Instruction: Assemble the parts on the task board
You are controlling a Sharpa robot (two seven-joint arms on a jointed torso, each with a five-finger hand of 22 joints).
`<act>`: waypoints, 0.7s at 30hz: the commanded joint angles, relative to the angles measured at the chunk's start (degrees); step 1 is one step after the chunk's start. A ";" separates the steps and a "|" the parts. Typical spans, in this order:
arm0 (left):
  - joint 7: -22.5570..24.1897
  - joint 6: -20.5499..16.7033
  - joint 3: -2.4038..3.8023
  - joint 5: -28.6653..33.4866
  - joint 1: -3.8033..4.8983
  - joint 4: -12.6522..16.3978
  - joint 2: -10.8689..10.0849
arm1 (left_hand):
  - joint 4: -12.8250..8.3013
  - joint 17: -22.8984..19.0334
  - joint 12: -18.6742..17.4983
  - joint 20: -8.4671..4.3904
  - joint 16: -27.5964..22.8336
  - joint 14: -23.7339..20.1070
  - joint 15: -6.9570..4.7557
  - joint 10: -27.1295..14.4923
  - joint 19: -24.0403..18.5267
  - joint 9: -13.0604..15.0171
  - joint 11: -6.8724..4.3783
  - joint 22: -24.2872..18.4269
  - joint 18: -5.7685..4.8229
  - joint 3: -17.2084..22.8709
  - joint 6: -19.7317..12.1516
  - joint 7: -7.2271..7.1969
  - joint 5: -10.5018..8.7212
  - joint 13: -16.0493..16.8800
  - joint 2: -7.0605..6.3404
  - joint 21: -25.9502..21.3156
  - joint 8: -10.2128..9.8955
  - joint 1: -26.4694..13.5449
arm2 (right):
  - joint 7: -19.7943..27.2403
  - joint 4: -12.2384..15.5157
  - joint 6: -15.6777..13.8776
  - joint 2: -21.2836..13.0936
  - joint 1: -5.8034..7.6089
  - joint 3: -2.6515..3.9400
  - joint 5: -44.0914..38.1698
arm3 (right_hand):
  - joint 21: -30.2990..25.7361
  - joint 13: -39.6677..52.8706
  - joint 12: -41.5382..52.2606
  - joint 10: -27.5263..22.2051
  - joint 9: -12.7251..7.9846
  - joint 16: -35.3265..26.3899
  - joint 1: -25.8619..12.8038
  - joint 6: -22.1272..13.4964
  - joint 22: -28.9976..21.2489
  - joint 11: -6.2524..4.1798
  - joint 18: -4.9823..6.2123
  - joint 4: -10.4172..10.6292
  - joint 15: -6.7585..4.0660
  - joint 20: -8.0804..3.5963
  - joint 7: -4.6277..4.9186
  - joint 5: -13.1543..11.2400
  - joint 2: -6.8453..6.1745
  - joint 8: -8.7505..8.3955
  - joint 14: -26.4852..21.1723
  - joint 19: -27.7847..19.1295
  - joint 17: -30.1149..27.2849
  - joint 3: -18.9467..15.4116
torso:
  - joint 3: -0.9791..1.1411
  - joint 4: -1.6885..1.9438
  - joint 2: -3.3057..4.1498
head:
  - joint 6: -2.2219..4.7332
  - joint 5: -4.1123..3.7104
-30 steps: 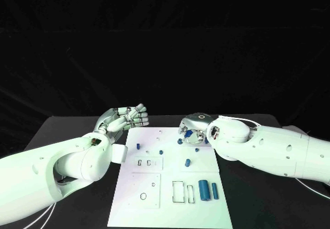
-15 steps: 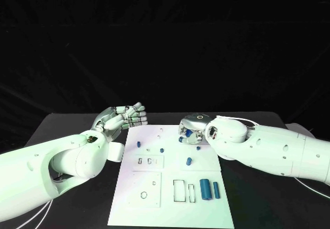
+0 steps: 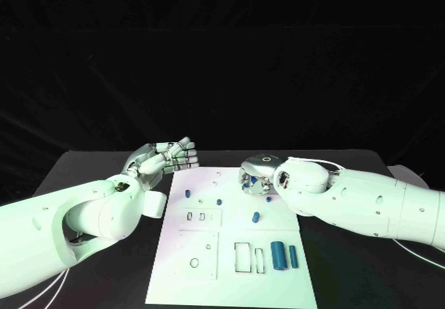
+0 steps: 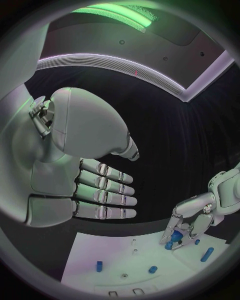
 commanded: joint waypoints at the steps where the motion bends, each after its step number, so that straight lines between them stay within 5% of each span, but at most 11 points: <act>1: -0.03 1.34 0.06 0.21 0.21 0.13 -0.02 | -0.21 -0.06 -0.06 -0.03 -0.31 0.05 0.42 -0.28 0.26 -0.05 0.23 -0.07 0.41 0.10 -0.30 1.34 -0.13 -0.07 0.13 -0.05 -0.33 0.45 | -0.13 -0.07 1.30 0.07 -0.07 -0.01 -0.89 | 0.30 0.06 0.22 0.44 0.18 0.39 0.65 0.70 0.26 -0.28 -0.66 0.00 0.03 -0.20 -0.04 0.24 0.19 0.45 0.27 0.38 0.05 0.65 | 0.01 0.16 0.21 | -0.18 0.04; 12: -0.22 1.41 0.06 0.21 0.30 -0.09 -0.10 | -0.23 -0.05 -0.05 -0.03 -0.33 0.06 0.43 -0.28 0.27 -0.04 0.24 -0.09 0.41 0.13 -0.29 1.36 -0.13 -0.07 0.15 -0.06 -0.34 0.50 | -0.63 0.17 1.25 -0.24 -0.10 -0.02 -1.28 | 3.61 0.28 1.05 2.39 0.69 2.68 1.68 2.36 5.02 -0.81 -1.34 0.02 -0.41 -0.57 -0.39 -0.52 0.32 1.06 1.23 2.57 3.24 2.68 | 0.07 0.26 0.50 | -0.17 0.12; 21: -0.37 1.49 0.06 0.21 0.31 -0.14 -0.16 | -0.23 -0.05 -0.05 -0.03 -0.33 0.06 0.43 -0.28 0.27 -0.04 0.24 -0.09 0.41 0.13 -0.29 1.36 -0.13 -0.07 0.15 -0.06 -0.34 0.50 | -0.57 0.80 -1.53 -0.39 -0.13 -0.02 -2.14 | 6.76 1.00 2.36 5.44 1.78 5.17 3.96 4.79 9.51 -1.77 -1.98 -1.08 -1.27 -1.24 -0.98 -0.88 0.77 2.28 2.31 4.73 7.42 4.82 | 0.08 0.35 0.73 | -0.22 0.20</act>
